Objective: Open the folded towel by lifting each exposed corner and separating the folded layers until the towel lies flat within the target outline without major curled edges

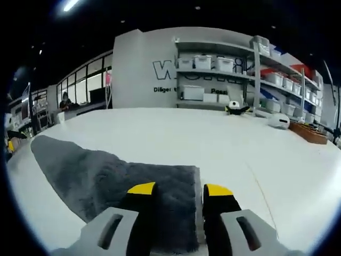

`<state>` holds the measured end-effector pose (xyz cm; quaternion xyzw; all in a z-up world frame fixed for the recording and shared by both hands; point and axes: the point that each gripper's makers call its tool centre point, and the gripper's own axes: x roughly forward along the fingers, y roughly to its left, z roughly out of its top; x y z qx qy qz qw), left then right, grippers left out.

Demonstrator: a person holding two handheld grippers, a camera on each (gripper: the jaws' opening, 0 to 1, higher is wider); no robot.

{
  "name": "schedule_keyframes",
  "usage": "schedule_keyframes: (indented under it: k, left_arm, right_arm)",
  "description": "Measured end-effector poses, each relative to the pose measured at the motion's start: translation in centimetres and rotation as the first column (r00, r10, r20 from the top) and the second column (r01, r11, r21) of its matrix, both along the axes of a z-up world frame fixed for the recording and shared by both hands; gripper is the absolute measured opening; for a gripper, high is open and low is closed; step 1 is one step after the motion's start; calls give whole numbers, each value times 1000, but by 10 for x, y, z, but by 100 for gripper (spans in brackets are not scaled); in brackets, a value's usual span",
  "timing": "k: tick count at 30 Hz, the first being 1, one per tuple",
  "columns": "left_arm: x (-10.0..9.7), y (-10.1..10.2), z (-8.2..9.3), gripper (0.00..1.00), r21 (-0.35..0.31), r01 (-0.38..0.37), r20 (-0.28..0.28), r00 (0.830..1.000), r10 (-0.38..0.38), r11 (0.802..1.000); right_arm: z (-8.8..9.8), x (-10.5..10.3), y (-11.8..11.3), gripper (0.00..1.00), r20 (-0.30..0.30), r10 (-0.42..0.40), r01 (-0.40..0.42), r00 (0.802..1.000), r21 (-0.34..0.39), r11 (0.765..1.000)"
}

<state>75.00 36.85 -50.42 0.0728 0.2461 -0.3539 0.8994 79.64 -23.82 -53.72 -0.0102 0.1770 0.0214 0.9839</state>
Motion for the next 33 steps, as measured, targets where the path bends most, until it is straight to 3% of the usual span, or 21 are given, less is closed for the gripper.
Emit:
schedule_keyframes:
  k: [7, 11, 14, 16, 19, 21, 24, 27, 30, 32, 33]
  left_arm:
    - [0, -1, -1, 98, 1, 6, -1, 1000, -6, 1000]
    - [-1, -2, -2, 97, 3, 9, -3, 1000, -9, 1000]
    - [-3, -3, -2, 97, 1, 12, -2, 1000, -12, 1000]
    - [-4, -5, -3, 97, 2, 15, -4, 1000, -15, 1000]
    - [-5, -6, -5, 97, 3, 17, -11, 1000, -17, 1000]
    - [-5, -6, -5, 97, 4, 18, -13, 1000, -18, 1000]
    - [-5, -8, -5, 97, 2, 20, -12, 1000, -20, 1000]
    - [-6, -10, -5, 96, 1, 23, -13, 1000, -23, 1000]
    - [-7, -12, -5, 96, -2, 27, -22, 999, -27, 1000]
    - [-8, -14, -5, 96, -1, 31, -26, 999, -31, 1000]
    - [-10, -16, -5, 96, -1, 36, -27, 999, -36, 999]
  right_arm:
    - [8, 0, 5, 0, 38, 44, -44, 998, 7, 999]
    - [10, -3, 10, 0, 33, 75, -75, 997, 11, 997]
    - [24, -10, 20, 0, 78, 170, -168, 982, -32, 985]
    - [33, -16, 30, 0, 116, 268, -257, 956, -105, 961]
    - [38, -21, 42, 0, 135, 324, -316, 936, -75, 946]
    - [43, -25, 54, 0, 161, 387, -387, 908, -30, 921]
    - [46, -36, 72, 0, 180, 472, -485, 863, 38, 874]
    - [51, -51, 93, 0, 226, 549, -584, 804, 129, 802]
    - [47, -65, 106, 0, 212, 615, -646, 759, 136, 751]
    - [46, -72, 109, 0, 210, 640, -670, 739, 131, 731]
    - [45, -82, 113, 0, 208, 673, -702, 710, 129, 700]
